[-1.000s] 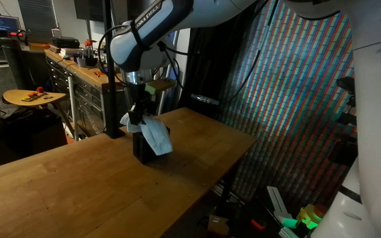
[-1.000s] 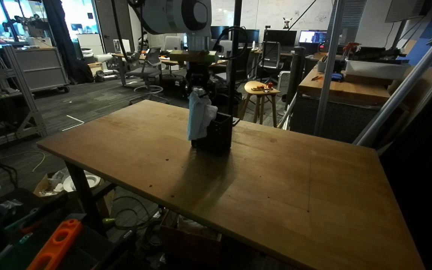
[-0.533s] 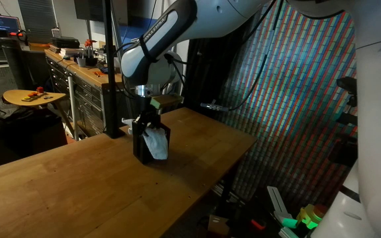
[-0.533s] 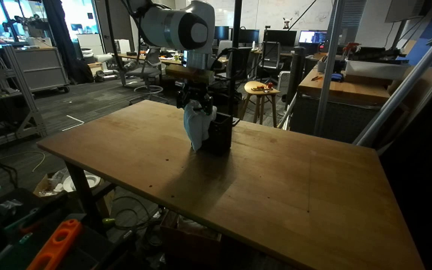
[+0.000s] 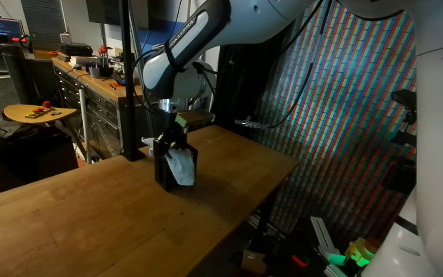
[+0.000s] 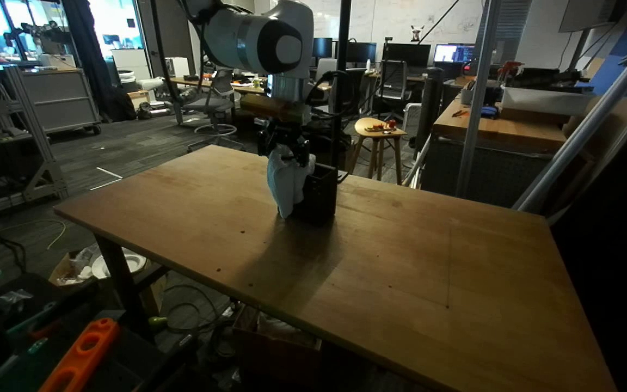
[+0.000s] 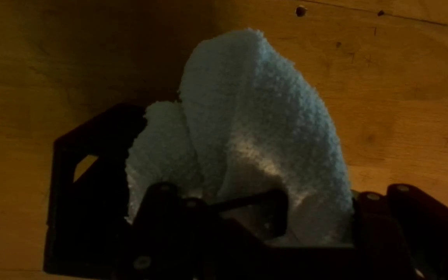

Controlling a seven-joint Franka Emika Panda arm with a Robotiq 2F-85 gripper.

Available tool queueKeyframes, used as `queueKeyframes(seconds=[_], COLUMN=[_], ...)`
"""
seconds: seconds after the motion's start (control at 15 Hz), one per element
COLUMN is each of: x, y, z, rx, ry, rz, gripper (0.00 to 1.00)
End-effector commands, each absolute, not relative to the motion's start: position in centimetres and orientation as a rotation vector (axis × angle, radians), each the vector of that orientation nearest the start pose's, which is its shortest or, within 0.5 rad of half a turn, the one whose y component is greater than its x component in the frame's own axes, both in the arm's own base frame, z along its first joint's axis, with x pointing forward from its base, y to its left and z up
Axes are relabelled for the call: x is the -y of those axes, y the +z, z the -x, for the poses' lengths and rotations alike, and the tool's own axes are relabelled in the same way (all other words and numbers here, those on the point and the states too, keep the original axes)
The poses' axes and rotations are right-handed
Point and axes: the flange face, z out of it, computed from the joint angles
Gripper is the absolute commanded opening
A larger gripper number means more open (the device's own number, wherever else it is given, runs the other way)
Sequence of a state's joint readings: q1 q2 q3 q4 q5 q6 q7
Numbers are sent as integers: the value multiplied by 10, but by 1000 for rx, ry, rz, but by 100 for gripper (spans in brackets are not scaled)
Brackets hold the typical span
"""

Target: Put the white towel inside the black box

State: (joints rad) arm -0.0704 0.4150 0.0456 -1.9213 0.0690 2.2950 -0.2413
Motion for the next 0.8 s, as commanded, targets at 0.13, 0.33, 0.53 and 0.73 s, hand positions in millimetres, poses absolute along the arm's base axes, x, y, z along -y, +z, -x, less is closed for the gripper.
queueKeyframes(seconds=[0.13, 0.33, 0.53, 0.73], x=[26, 33, 40, 45], y=[286, 286, 287, 290], z=[-623, -630, -634, -637], rx=[279, 294, 310, 317], ry=[-16, -16, -24, -38], rz=[3075, 3078, 3074, 3073], gripper=[0, 0, 0, 0])
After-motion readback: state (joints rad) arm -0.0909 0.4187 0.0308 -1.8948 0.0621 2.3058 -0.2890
